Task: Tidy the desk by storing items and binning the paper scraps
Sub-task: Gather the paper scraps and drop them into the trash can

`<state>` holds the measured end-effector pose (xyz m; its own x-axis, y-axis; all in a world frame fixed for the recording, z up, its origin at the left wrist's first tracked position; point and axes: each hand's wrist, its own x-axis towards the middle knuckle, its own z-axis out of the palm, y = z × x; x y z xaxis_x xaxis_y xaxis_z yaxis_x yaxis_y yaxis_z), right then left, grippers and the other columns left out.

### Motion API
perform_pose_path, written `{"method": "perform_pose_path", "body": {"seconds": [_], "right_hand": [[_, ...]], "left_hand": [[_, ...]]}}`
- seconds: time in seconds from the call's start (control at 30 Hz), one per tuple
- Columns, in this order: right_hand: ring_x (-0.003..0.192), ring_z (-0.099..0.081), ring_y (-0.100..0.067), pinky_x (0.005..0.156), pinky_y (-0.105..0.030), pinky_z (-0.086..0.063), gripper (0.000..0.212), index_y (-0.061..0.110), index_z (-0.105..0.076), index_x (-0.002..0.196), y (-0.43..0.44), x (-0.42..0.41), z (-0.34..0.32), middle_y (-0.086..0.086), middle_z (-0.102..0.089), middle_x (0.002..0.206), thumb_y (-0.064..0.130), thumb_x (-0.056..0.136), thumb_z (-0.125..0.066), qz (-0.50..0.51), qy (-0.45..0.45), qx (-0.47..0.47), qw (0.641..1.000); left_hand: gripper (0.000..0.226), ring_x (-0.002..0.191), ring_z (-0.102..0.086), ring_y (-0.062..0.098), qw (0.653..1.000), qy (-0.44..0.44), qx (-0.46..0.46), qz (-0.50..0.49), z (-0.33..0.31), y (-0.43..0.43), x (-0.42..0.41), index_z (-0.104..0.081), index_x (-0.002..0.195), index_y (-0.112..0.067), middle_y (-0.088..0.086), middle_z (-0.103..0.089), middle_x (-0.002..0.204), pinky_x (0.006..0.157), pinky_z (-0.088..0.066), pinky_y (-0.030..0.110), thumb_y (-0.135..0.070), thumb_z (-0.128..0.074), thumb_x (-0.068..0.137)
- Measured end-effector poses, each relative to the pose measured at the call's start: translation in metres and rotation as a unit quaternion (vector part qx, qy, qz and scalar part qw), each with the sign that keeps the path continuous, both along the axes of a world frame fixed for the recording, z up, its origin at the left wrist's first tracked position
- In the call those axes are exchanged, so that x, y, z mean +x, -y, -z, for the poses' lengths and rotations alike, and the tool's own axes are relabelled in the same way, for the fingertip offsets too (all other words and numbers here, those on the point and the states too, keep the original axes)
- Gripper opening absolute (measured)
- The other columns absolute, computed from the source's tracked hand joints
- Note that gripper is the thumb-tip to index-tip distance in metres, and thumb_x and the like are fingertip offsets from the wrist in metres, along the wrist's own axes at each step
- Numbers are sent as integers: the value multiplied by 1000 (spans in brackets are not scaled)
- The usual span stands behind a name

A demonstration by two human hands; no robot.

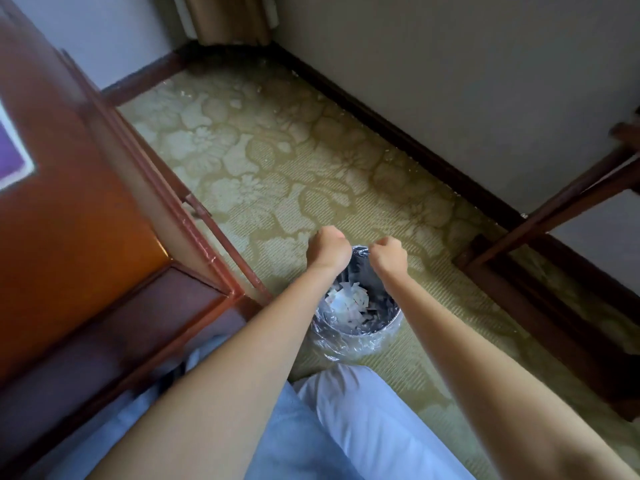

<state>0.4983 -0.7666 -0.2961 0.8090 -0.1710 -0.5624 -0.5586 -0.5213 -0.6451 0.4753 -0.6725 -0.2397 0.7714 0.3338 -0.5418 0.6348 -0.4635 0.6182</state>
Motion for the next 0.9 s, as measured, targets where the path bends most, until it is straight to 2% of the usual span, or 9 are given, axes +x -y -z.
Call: {"method": "perform_pose_path", "body": {"seconds": [0.07,0.13,0.23,0.3,0.43,0.6,0.73,0.8,0.9], "right_hand": [[99,-55,-29,78,-28,-39,22,3,-59,97,-7,1,-40,-17,-62,109,7,89,-39,-13,68,-13,998],[110,-54,-28,85,-28,-40,29,6,-60,110,-15,2,-82,-12,-62,118,10,90,-40,-21,132,-17,991],[110,-55,-25,85,-27,-39,29,9,-61,110,-31,-5,-146,-8,-63,117,10,89,-40,-37,234,-3,972],[109,-56,-23,82,-25,-37,28,9,-61,109,-46,-17,-183,-8,-64,116,10,90,-41,-61,293,13,954],[108,-56,-23,85,-26,-39,27,8,-61,110,-92,-50,-235,-8,-64,114,10,89,-44,-129,366,56,920],[111,-56,-26,92,-34,-43,29,7,-61,110,-175,-99,-262,-9,-63,116,7,86,-45,-239,404,79,880],[114,-54,-29,92,-32,-40,34,10,-59,118,-243,-128,-263,-13,-59,123,7,87,-47,-358,412,62,836],[118,-52,-31,96,-33,-39,38,12,-55,127,-270,-135,-262,-15,-52,129,8,90,-45,-420,404,31,812],[125,-43,-36,103,-37,-35,44,16,-44,138,-303,-132,-258,-18,-42,136,14,94,-43,-479,392,-61,783]], "left_hand": [[32,102,-56,38,998,66,14,-1,-38,-1,-3,-64,97,1,24,-62,112,89,-51,43,0,-34,89],[34,111,-56,32,990,137,27,-12,-79,-5,-8,-63,111,-6,13,-63,119,94,-49,36,-5,-34,92],[33,107,-59,28,970,236,38,-39,-141,-19,-23,-64,106,-11,8,-65,113,89,-50,33,-5,-35,91],[33,104,-61,27,952,298,44,-61,-176,-34,-40,-65,103,-12,9,-65,111,90,-52,37,-6,-35,91],[28,100,-64,31,919,372,70,-112,-215,-84,-78,-65,100,-9,13,-66,108,89,-53,43,-4,-39,90],[27,100,-64,36,894,378,120,-209,-224,-168,-133,-68,93,-9,18,-68,105,88,-52,45,-2,-43,85],[30,105,-61,37,888,338,163,-268,-222,-232,-174,-66,102,2,23,-66,110,92,-49,44,-4,-40,88],[29,103,-60,37,885,327,168,-285,-218,-256,-190,-66,97,6,25,-65,106,91,-48,42,0,-39,88],[25,97,-60,36,884,305,178,-306,-215,-282,-209,-65,85,-3,25,-63,95,80,-49,37,3,-41,87]]}}
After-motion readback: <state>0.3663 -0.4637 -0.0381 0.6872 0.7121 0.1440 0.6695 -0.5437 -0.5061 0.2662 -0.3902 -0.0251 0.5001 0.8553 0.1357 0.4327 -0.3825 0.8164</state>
